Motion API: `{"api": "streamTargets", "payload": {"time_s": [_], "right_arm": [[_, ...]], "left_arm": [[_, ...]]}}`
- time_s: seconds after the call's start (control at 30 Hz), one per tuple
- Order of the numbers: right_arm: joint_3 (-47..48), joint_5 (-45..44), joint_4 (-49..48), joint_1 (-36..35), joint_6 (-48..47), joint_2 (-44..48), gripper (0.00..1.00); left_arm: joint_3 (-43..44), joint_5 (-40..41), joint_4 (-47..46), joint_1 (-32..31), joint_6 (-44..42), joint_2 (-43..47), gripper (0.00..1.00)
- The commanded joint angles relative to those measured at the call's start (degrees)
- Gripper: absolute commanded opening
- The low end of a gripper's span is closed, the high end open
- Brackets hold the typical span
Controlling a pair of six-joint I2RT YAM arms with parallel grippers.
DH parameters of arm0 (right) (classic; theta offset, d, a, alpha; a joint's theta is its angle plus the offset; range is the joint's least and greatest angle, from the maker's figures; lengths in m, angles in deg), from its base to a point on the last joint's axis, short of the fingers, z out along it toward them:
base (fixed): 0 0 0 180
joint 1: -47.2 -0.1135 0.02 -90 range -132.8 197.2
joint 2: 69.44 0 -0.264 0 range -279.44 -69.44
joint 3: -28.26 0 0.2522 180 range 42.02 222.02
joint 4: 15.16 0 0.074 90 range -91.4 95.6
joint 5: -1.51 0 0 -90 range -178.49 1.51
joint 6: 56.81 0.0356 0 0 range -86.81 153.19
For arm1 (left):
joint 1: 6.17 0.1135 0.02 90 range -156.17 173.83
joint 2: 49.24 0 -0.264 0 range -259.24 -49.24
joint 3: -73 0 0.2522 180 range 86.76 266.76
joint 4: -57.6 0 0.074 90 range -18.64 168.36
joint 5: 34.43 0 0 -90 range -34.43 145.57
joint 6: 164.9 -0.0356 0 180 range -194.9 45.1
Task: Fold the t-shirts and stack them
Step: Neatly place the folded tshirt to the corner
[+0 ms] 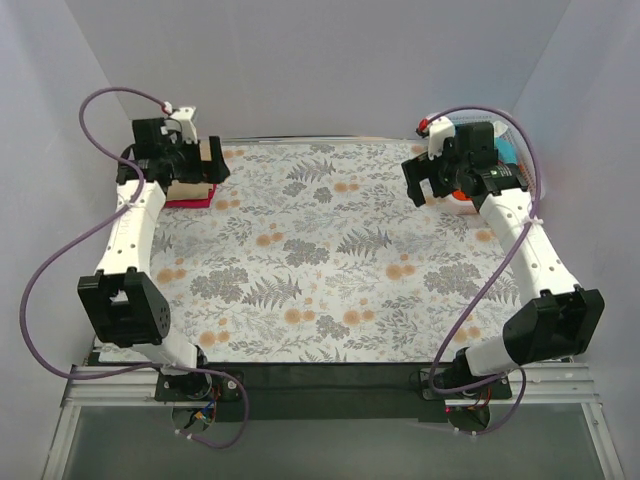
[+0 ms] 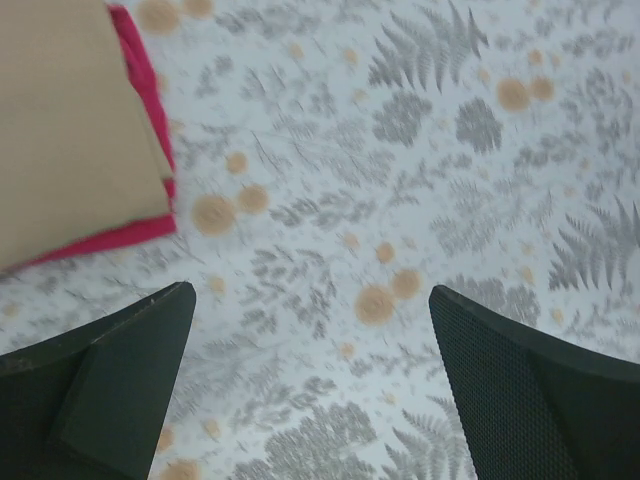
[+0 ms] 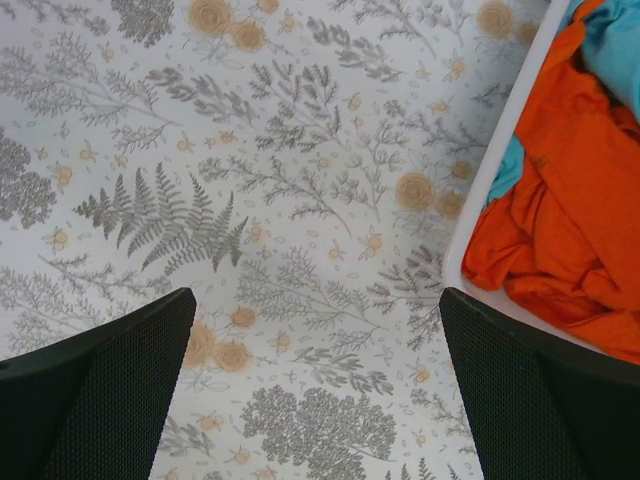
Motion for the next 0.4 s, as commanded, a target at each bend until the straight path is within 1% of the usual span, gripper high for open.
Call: {"api": "streamTargets", "payload": {"time_s": [0.0,0.03,0.1,0.17,0.2,0.23,0.3,0.37], "right_arm": [[-6.4,4.2,1.8,0.5,0.2,4.2,0.98],[-8.0,5.8,1.7,0.8,0.4,4.8,0.98],[-12.3,6.6,1.7,0.8,1.8,6.9,0.98],[-17.1,8.9,0.7,0.8,1.9,8.8,0.98],[-19.4,9.3,-0.3,0.8,1.8,11.4,0.98],[-21.4,9.8,-2.6,0.8,2.1,12.9,0.98],[-26.5,9.7,-4.1,0.8,2.6,17.1,0.98],[-28.9,9.3,-4.7,0.8,2.7,19.5,0.98]], "left_arm": [[-10.5,-1.8,3.0,-2.5,0.7,8.4,0.98],[-12.4,-1.2,2.6,-4.4,0.7,9.4,0.98],[-18.1,0.0,2.8,-5.0,0.7,11.1,0.98],[-22.4,-0.4,3.6,-5.1,0.4,13.1,0.98],[-27.3,-2.2,3.2,-5.1,-1.4,14.1,0.98],[-29.2,-2.8,2.8,-5.1,-1.7,16.1,0.98],[-31.5,-3.8,3.2,-5.1,-0.7,17.4,0.98],[-31.7,-3.3,4.7,-5.1,0.5,18.3,0.98]]}}
